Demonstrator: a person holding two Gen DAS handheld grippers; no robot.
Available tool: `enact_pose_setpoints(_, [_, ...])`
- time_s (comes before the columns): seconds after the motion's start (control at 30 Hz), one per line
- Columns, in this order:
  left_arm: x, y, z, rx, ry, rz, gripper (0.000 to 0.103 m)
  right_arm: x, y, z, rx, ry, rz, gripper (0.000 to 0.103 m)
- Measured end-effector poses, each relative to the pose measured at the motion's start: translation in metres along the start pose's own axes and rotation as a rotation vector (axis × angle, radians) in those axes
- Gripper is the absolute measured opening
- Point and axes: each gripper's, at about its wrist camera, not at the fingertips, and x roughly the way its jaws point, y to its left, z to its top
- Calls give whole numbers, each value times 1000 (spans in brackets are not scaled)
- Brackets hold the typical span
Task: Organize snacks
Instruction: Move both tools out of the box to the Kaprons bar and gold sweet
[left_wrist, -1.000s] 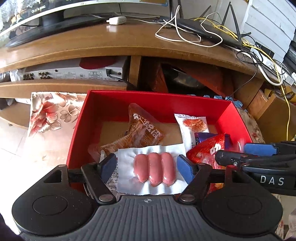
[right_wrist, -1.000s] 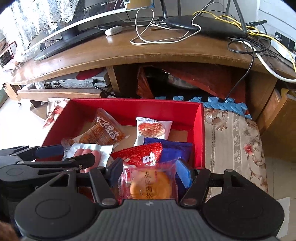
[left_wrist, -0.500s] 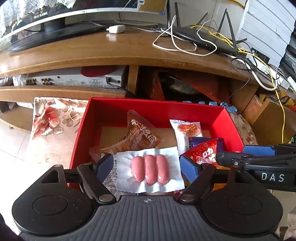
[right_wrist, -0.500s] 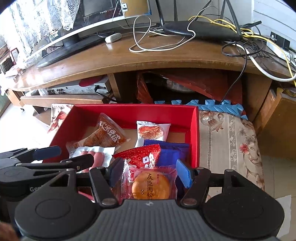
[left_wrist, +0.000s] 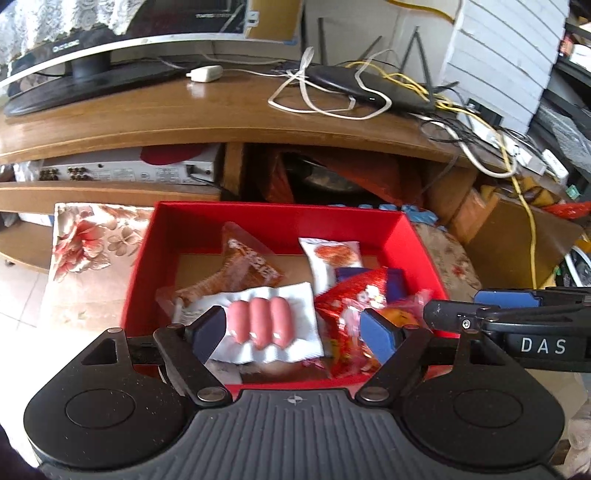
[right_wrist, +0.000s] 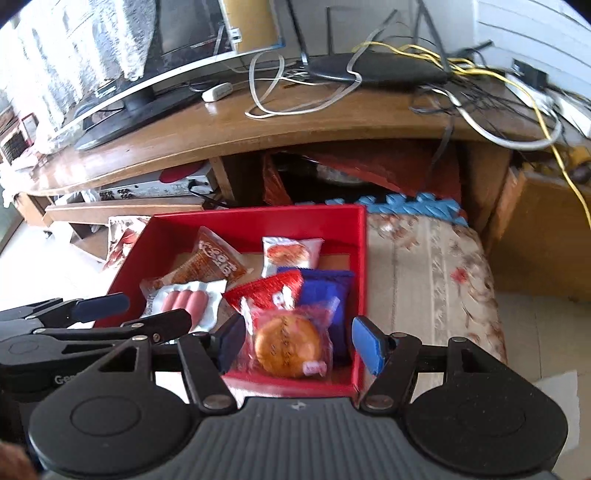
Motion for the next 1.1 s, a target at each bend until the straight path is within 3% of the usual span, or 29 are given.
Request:
enact_pose_setpoints(0.27, [-2, -27, -22, 42, 58, -106, 87, -19, -30, -29, 65, 27, -48, 62])
enact_pose_setpoints(0.53, [21, -56, -50, 80, 170, -146, 87, -27, -57, -52, 107, 68, -70, 64])
enact_pose_setpoints(1.0, [69, -72, -66, 32, 272, -107, 96, -27, -64, -57, 92, 90, -22, 64])
enact_pose_setpoints(1.1, [72, -69, -66, 14, 264, -108, 95, -23, -61, -57, 79, 101, -27, 64])
